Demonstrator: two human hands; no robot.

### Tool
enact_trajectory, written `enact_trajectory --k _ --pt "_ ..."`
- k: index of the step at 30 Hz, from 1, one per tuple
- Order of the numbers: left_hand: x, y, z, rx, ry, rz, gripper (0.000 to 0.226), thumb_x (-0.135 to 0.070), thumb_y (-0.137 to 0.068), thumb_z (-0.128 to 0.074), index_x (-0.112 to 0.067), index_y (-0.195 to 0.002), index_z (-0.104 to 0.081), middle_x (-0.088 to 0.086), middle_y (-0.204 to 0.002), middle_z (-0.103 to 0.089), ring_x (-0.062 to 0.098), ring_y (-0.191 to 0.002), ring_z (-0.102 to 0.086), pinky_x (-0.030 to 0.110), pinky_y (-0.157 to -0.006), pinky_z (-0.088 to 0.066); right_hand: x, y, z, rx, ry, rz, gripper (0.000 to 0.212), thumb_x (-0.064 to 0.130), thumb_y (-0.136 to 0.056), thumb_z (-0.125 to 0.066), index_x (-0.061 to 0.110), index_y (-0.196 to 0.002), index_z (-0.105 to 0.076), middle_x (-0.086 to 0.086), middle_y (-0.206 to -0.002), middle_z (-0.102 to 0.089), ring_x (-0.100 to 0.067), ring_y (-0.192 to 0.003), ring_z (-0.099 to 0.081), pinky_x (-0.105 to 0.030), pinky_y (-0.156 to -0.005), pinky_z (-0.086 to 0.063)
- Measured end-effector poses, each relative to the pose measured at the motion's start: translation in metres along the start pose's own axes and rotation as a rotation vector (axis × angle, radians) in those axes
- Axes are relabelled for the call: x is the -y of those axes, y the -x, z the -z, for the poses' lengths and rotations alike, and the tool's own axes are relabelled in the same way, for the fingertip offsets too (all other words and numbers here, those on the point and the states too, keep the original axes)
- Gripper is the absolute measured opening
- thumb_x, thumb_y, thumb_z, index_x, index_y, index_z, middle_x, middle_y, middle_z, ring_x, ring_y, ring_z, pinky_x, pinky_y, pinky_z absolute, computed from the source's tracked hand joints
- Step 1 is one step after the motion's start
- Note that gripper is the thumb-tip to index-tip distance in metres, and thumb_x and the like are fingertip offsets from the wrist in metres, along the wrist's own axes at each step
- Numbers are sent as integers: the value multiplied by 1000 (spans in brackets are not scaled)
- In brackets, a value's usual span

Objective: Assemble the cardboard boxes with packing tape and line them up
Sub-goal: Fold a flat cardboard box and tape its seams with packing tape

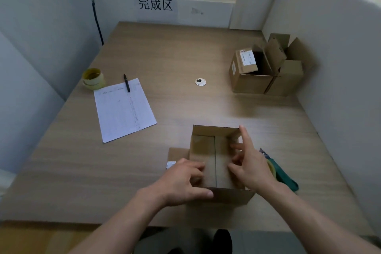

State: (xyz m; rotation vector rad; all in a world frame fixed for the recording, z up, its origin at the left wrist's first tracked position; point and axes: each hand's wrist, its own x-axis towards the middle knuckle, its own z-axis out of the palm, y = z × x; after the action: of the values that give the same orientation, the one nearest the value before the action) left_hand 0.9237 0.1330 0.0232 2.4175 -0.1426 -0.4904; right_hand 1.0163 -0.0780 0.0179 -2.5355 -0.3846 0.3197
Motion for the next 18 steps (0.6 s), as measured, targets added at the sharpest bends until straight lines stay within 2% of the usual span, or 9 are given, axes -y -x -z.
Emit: enact_trajectory --k 3,5,7,8,10,11,13,15,18 --pt "-2 -2 0 -10 32 10 54 -63 -79 -64 -22 -114 -69 -11 -148 -43 10 -131 -32 25 -105 -30 -1 -2 2 9 -41 -3 123 30 -78 -81 54 -146 18 8 -126 -61 -5 -88 -61 -31 -84 -55" --pt "-5 -1 3 19 91 21 71 -76 -74 -48 -25 -119 -68 -11 -144 -46 6 -128 -33 27 -107 -29 4 -3 4 -21 -37 -14 127 48 -71 -83 50 -149 17 4 -132 -57 -11 -100 -60 -34 -85 -54" --pt "-9 -1 5 -41 265 62 73 -75 -78 -37 -22 -114 -72 -9 -133 -54 1 -121 -41 26 -103 -32 11 -5 3 -62 72 -42 135 68 -61 -79 46 -148 21 -1 -140 -47 -20 -115 -54 -38 -90 -53" --pt "-9 -4 6 -93 348 96 64 -69 -84 -43 -18 -112 -72 -8 -128 -55 4 -117 -46 25 -100 -36 14 -5 1 -61 125 -63 139 73 -58 -77 45 -147 26 -4 -142 -42 -22 -117 -51 -40 -91 -52" --pt "-9 -11 6 -189 340 192 44 -50 -88 -63 -17 -118 -64 -5 -125 -48 10 -111 -51 25 -95 -45 19 -5 -4 -28 163 -98 144 74 -55 -76 45 -143 34 -6 -142 -36 -24 -114 -51 -43 -89 -53" --pt "-9 -15 6 -213 285 244 50 -44 -83 -72 -19 -124 -58 -5 -126 -43 10 -110 -51 27 -96 -47 21 -4 -4 -12 164 -110 145 72 -56 -78 45 -142 36 -7 -141 -35 -25 -110 -54 -43 -86 -54" --pt "-8 -23 3 -214 205 326 76 -42 -70 -84 -22 -133 -47 -5 -129 -34 12 -115 -48 30 -100 -45 25 -1 -5 10 168 -126 145 68 -58 -79 45 -140 39 -8 -138 -36 -24 -100 -58 -43 -80 -56" --pt "-13 -28 0 -179 118 354 97 -45 -61 -87 -22 -141 -37 -4 -130 -27 17 -120 -45 31 -102 -44 28 1 -5 15 178 -128 146 67 -59 -79 45 -138 42 -8 -134 -37 -24 -95 -59 -43 -78 -56" --pt "-20 -33 -7 -157 -65 346 117 -46 -52 -87 -20 -147 -25 0 -133 -18 24 -127 -38 33 -103 -44 31 4 -5 48 183 -124 145 65 -63 -78 43 -135 45 -9 -132 -40 -28 -100 -59 -45 -80 -56"
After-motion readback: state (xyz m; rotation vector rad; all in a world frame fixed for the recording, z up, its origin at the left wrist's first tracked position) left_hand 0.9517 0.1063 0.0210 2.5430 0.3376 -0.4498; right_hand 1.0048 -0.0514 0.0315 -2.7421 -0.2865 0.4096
